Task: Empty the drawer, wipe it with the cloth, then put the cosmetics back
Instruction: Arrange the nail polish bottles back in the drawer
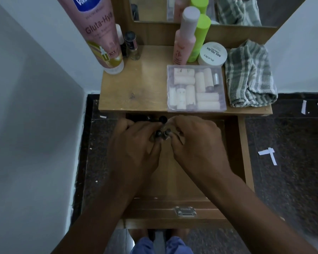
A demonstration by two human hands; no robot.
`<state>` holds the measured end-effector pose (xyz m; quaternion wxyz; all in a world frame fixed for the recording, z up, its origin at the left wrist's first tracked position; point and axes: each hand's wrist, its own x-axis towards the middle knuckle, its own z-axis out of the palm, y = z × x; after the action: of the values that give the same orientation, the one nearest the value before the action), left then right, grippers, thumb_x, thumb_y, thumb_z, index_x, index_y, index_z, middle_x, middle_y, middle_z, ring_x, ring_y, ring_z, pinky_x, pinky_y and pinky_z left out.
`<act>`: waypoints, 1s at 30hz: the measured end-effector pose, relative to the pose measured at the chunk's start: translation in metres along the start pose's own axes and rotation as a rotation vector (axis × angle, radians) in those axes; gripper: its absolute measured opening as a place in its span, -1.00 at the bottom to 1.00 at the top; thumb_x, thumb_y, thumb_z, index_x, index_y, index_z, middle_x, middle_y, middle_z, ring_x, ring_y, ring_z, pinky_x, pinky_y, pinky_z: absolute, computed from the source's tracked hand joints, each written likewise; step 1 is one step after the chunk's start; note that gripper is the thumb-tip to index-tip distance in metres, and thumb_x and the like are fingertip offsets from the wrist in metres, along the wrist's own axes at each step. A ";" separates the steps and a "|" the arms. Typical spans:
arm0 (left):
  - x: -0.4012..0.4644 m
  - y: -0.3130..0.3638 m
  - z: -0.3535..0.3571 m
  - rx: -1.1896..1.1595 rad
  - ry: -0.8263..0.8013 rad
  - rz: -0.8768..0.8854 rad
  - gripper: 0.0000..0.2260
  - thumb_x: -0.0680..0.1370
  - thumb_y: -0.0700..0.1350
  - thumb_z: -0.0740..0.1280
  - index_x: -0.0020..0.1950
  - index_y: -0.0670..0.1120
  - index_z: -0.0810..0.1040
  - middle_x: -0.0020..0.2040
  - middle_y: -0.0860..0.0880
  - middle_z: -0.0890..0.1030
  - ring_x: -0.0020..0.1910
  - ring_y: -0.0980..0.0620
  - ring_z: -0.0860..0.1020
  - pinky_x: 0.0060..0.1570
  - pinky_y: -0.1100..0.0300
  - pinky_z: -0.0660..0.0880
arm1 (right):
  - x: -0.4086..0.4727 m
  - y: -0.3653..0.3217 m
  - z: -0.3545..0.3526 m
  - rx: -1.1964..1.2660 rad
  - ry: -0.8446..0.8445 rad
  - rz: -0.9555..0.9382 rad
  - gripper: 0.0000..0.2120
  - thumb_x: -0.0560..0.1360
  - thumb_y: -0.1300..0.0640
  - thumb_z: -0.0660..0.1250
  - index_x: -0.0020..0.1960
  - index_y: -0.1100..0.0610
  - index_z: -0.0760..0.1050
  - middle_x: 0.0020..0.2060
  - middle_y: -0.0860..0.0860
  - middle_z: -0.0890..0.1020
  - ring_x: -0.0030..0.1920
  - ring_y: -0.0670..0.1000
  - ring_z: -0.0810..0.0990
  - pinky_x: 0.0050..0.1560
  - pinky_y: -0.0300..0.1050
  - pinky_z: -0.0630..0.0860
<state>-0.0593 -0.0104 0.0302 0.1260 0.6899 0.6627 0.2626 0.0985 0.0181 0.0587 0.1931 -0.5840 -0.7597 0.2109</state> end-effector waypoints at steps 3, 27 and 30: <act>0.002 0.005 -0.018 -0.027 0.088 0.051 -0.77 0.47 -0.21 0.48 0.11 -0.06 0.73 0.04 0.06 0.73 -0.03 -0.08 0.60 -0.01 0.06 0.48 | 0.008 -0.024 -0.027 0.046 0.146 -0.043 -0.88 0.52 0.19 0.44 0.05 0.11 0.68 -0.14 0.01 0.72 -0.16 -0.01 0.69 -0.14 0.04 0.66; 0.047 -0.013 -0.063 -0.021 0.355 -0.021 -0.84 0.60 -0.13 0.43 0.11 -0.13 0.75 -0.04 -0.03 0.76 -0.16 0.14 0.54 -0.01 0.35 0.36 | 0.181 -0.054 0.001 -0.138 0.223 -0.200 -0.86 0.42 0.24 0.38 -0.03 0.13 0.63 -0.10 0.05 0.71 -0.07 0.11 0.66 -0.22 -0.09 0.44; 0.046 -0.016 -0.059 -0.043 0.348 -0.041 -0.83 0.60 -0.12 0.43 0.12 -0.15 0.75 -0.05 -0.05 0.76 -0.13 0.24 0.45 0.01 0.45 0.32 | 0.174 -0.050 -0.002 -0.078 0.278 -0.185 -0.89 0.38 0.21 0.36 -0.10 0.13 0.61 -0.17 0.03 0.69 -0.12 0.09 0.65 -0.18 0.00 0.53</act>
<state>-0.1053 0.0256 0.0798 0.0293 0.6176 0.6825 0.3897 0.0171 0.1758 0.0960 0.2921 -0.5419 -0.7840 0.0800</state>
